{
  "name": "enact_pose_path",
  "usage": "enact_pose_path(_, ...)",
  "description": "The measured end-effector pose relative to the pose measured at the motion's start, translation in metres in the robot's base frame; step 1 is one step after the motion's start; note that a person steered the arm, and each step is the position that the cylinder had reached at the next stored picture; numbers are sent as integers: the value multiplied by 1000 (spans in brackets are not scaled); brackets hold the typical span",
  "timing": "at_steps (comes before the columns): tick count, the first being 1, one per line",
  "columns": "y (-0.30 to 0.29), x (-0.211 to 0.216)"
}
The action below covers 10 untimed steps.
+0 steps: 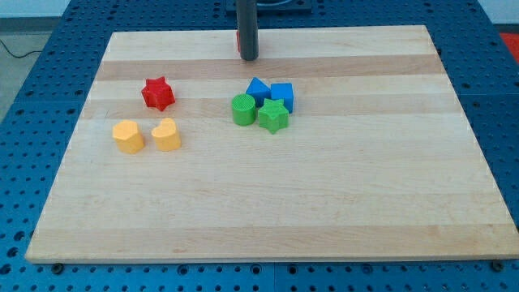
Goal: Move the red star close to the red circle
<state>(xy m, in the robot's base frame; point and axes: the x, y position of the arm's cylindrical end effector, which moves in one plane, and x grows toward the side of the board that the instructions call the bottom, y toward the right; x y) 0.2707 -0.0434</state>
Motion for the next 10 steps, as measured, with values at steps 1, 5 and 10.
enact_pose_path(1,-62,6)
enact_pose_path(5,-178,126)
enact_pose_path(10,-163,110)
